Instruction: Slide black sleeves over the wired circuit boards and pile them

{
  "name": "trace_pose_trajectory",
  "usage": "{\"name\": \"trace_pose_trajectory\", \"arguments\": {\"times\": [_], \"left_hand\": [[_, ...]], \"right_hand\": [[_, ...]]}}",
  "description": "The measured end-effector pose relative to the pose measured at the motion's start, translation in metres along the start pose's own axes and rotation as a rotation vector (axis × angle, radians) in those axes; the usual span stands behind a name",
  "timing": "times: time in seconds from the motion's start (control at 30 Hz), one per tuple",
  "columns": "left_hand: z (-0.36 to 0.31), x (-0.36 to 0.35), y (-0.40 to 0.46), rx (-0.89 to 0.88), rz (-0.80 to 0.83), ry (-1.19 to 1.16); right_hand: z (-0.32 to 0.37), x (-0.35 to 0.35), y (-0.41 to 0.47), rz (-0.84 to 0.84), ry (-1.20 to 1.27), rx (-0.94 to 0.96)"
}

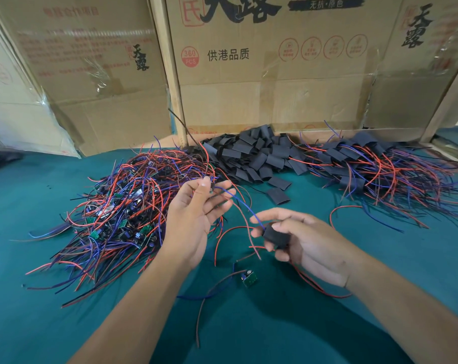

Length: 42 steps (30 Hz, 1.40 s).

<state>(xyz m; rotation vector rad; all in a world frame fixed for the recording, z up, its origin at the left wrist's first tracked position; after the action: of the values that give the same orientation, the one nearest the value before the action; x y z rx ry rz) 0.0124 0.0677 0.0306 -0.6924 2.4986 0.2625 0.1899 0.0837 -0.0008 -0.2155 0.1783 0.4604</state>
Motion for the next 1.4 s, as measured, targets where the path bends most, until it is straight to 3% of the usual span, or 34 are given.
{"name": "trace_pose_trajectory", "arguments": {"times": [0.57, 0.8, 0.87, 0.93, 0.97, 1.03, 1.07, 1.1, 1.17, 1.23, 1.3, 1.4], "left_hand": [[0.006, -0.004, -0.008, -0.002, 0.035, 0.013], [0.02, 0.018, 0.007, 0.179, -0.099, 0.148], [0.024, 0.026, 0.007, 0.261, -0.102, 0.267], [0.02, 0.035, 0.004, 0.255, -0.066, 0.574], [0.01, 0.04, 0.007, 0.133, -0.064, 0.846], [-0.024, 0.033, 0.009, -0.391, -0.099, 1.379], [-0.034, 0.014, -0.002, -0.631, -0.045, 1.404], [-0.034, -0.008, -0.018, -0.731, 0.101, 1.31], [-0.006, -0.043, -0.048, -0.742, 0.488, 1.211], [0.028, -0.058, -0.07, -0.76, 0.749, 1.281], [0.042, -0.058, -0.073, -0.706, 0.825, 1.24], [0.045, -0.053, -0.068, -0.653, 0.781, 1.166]], "right_hand": [[-0.007, -0.013, -0.011, 0.053, -0.25, 0.027], [-0.002, 0.005, -0.008, 0.05, -0.299, -0.028], [-0.002, 0.013, -0.007, 0.05, -0.378, -0.046], [-0.002, 0.021, -0.007, 0.039, -0.483, -0.058], [-0.002, 0.024, -0.007, 0.028, -0.554, -0.056], [0.0, 0.029, -0.007, 0.016, -0.724, -0.021], [0.002, 0.029, -0.007, 0.025, -0.797, 0.01], [0.003, 0.027, -0.008, 0.042, -0.847, 0.045], [0.006, 0.023, -0.009, 0.083, -0.911, 0.107], [0.007, 0.022, -0.009, 0.106, -0.937, 0.132], [0.006, 0.025, -0.009, 0.117, -0.92, 0.116], [0.002, 0.027, -0.007, 0.126, -0.811, 0.058]]}}
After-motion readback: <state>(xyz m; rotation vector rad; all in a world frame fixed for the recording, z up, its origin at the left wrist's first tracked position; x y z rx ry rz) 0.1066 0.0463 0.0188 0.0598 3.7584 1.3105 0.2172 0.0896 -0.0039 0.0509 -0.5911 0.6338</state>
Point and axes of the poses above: each hand's wrist, its own y-axis towards the middle knuckle, its own x-axis out of the back of the hand, z = x × y, the point moved 8 cm from there along y, towards the middle knuckle, and after that the axes turned 14 degrees about -z, right-handed, at the moved point
